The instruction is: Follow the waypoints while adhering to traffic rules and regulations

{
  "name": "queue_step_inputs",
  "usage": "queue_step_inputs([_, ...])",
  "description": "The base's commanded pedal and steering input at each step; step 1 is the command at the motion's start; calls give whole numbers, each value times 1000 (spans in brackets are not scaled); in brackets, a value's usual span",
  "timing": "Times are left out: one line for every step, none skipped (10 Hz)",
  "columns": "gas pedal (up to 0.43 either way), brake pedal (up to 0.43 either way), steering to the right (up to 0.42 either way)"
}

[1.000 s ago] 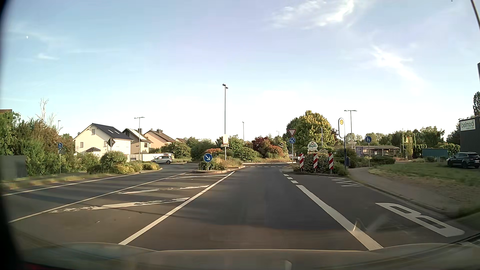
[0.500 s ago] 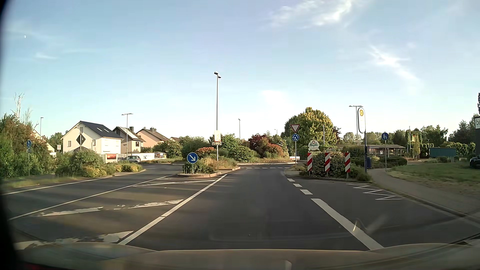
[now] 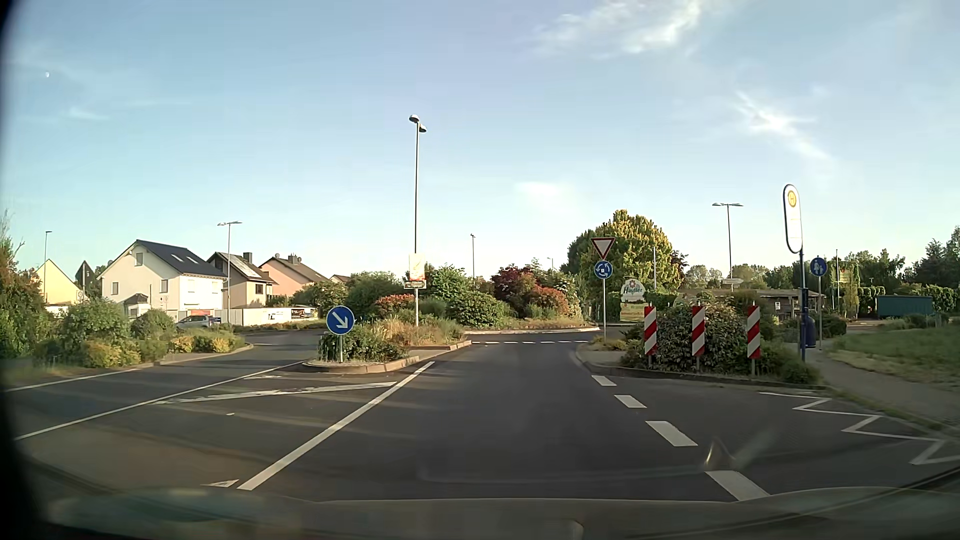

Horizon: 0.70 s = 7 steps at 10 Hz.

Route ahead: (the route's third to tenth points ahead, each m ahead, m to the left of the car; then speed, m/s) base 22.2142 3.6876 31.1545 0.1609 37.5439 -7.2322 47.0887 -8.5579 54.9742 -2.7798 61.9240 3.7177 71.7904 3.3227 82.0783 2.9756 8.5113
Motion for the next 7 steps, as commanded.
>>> queue_step_inputs([0, 195, 1])
queue_step_inputs([0, 213, 1])
queue_step_inputs([0, 220, 1])
queue_step_inputs([0, 226, 1])
queue_step_inputs([0, 226, 1])
queue_step_inputs([0, 232, 1])
queue_step_inputs([0, 238, 2])
